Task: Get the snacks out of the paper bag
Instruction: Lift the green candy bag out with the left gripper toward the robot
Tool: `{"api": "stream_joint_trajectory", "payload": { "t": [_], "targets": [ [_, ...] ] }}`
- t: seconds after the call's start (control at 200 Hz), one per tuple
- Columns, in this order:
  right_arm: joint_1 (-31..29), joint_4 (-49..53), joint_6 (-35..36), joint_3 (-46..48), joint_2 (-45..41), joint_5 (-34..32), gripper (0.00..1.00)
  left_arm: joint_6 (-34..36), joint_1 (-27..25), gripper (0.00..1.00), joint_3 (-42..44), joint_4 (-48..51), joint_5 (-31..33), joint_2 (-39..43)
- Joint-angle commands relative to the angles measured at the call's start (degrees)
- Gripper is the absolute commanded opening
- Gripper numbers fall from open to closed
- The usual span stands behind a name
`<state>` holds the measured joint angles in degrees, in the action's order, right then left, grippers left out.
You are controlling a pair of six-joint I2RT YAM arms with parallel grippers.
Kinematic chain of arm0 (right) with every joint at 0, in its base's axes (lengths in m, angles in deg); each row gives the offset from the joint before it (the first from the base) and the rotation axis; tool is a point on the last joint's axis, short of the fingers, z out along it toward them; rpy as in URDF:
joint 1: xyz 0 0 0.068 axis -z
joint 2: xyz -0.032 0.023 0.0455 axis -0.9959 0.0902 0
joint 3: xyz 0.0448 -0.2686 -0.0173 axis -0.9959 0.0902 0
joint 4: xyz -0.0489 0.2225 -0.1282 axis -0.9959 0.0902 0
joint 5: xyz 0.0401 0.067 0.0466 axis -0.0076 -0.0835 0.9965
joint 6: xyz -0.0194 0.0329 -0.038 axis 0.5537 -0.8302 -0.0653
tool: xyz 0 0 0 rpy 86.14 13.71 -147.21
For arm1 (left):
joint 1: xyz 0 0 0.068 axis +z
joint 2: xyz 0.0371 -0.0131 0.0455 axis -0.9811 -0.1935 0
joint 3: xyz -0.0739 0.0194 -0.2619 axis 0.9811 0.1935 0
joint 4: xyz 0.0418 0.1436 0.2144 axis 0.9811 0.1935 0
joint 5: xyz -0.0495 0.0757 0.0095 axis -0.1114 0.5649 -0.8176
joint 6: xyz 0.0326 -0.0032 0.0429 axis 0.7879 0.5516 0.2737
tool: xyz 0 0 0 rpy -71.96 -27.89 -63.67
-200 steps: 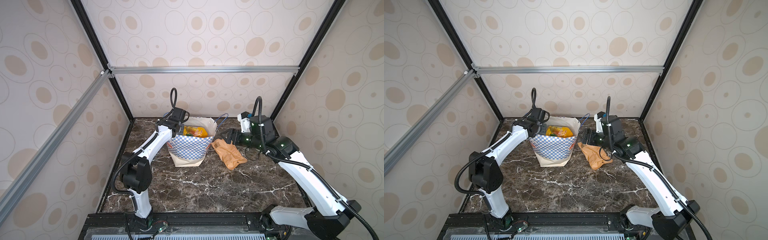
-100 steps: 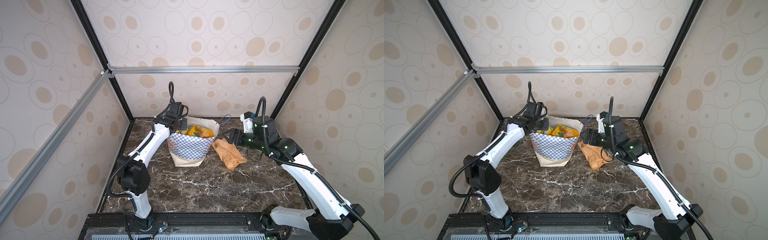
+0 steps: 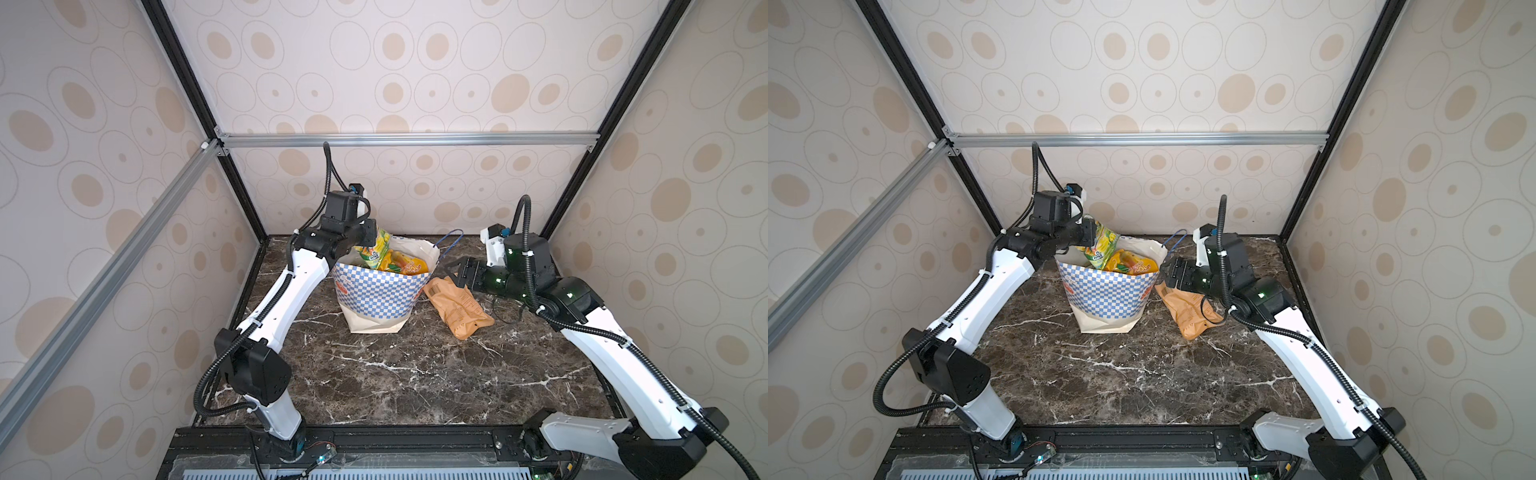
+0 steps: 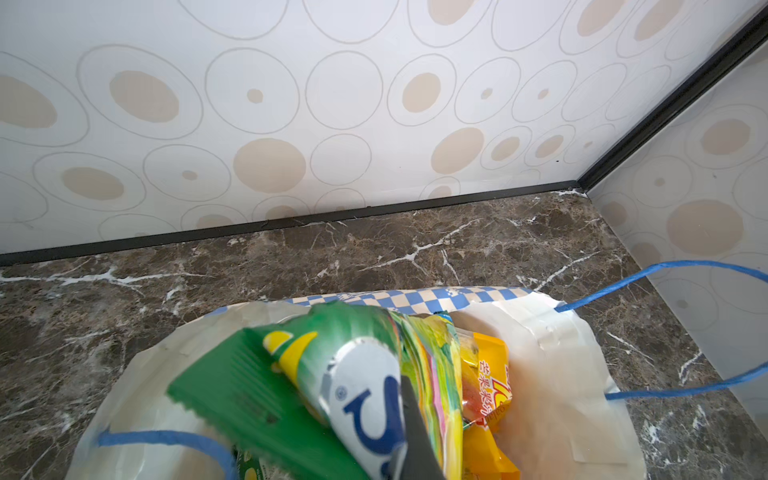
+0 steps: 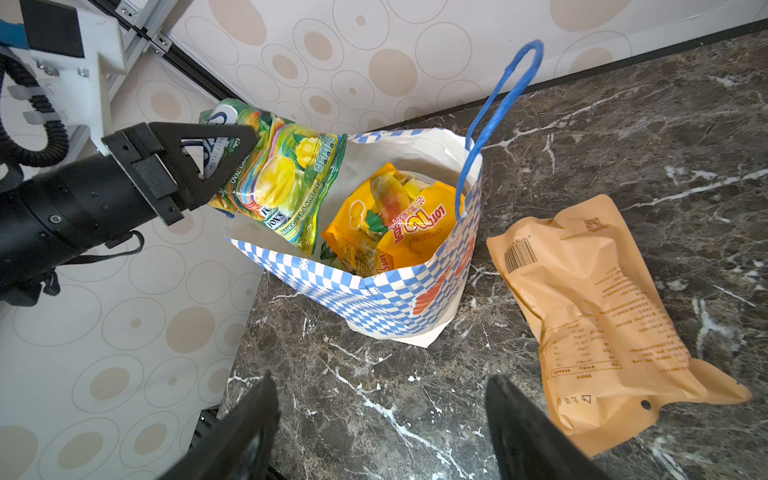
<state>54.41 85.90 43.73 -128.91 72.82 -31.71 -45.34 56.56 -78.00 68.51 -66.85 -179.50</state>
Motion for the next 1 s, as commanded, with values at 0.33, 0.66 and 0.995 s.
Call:
{"api": "stream_joint_trajectory", "payload": {
  "t": [0.33, 0.66, 0.995],
  "targets": [
    [-0.32, -1.24, 0.21, -1.66, -1.37, -2.50, 0.81, -2.22, -1.31, 0.00, -3.91, -12.39, -16.25, 6.57],
    [1.49, 3.65, 3.51, -2.69, -5.67, -7.36, 0.83, -2.65, -10.32, 0.00, -1.09, -13.54, -13.65, 13.54],
    [2.99, 18.21, 4.93, 1.90, -16.18, -4.24, 0.83, -3.06, -24.50, 0.00, 12.22, -12.63, -5.53, 20.71]
  ]
}}
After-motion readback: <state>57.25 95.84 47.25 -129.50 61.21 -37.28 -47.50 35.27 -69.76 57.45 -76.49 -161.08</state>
